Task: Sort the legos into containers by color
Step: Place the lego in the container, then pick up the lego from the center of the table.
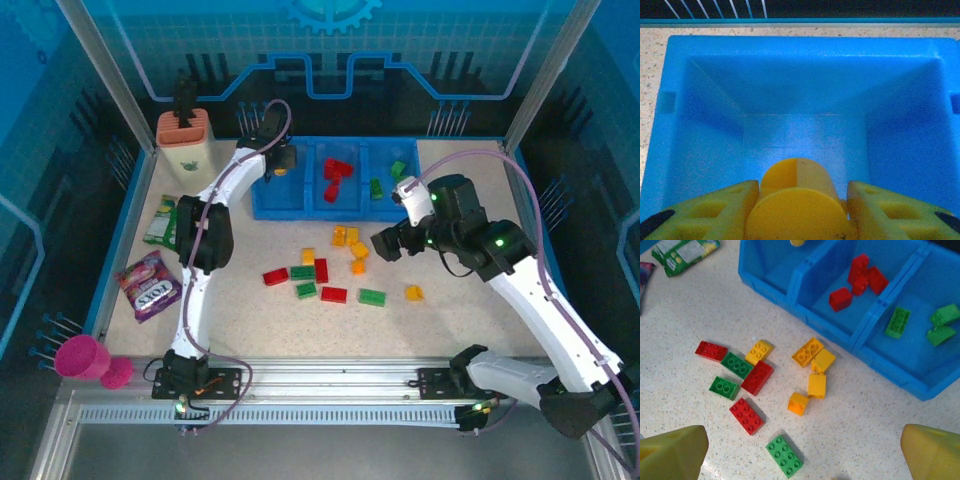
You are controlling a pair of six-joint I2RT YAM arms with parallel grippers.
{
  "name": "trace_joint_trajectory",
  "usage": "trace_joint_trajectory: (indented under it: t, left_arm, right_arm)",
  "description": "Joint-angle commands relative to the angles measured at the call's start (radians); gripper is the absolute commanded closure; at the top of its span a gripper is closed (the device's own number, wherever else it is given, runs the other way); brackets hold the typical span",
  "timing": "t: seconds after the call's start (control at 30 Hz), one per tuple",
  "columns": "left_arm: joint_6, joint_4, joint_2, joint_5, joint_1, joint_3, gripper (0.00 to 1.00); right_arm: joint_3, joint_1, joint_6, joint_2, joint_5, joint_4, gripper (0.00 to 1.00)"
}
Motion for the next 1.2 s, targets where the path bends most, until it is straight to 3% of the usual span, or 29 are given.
trace_joint_trajectory:
  t: [0.0, 0.13, 0.37, 0.43, 0.57, 0.8, 1.0, 1.17]
  left_arm:
    - [-0.001, -0.026, 0.012, 0.038, 0.005, 0.048, 0.41]
    - [-0.003, -0.024, 0.001, 0.056, 0.002, 0.049, 0.35]
    - [0.056, -0.069, -0.110, 0.012, -0.039, -0.025, 0.35]
    - [0.073, -0.106, -0.182, -0.051, -0.067, -0.084, 0.34]
    - [0.059, -0.110, -0.373, -0.060, -0.132, -0.318, 0.33]
    - [-0.171, -0.137, -0.623, 0.020, -0.246, -0.698, 0.35]
    - [-0.305, -0.173, -0.666, 0.029, -0.333, -0.801, 0.35]
    - [-0.382, -0.104, -0.649, 0.054, -0.344, -0.872, 0.36]
  right_arm:
    - [0.043, 0.021, -0.056, 0.006, -0.007, -0.020, 0.00]
    - [0.025, 0.022, -0.055, 0.025, -0.010, 0.038, 0.00]
    - [0.041, 0.023, -0.065, 0.054, -0.023, 0.087, 0.00]
    - [0.034, 0.024, -0.067, 0.051, -0.007, 0.106, 0.00]
    - [0.037, 0.024, -0.071, 0.063, -0.005, 0.112, 0.00]
    - [0.022, 0.025, -0.070, 0.081, -0.016, 0.139, 0.00]
    - [0.017, 0.027, -0.063, 0.092, -0.035, 0.150, 0.00]
    - [-0.001, 0.026, -0.061, 0.088, -0.037, 0.161, 0.00]
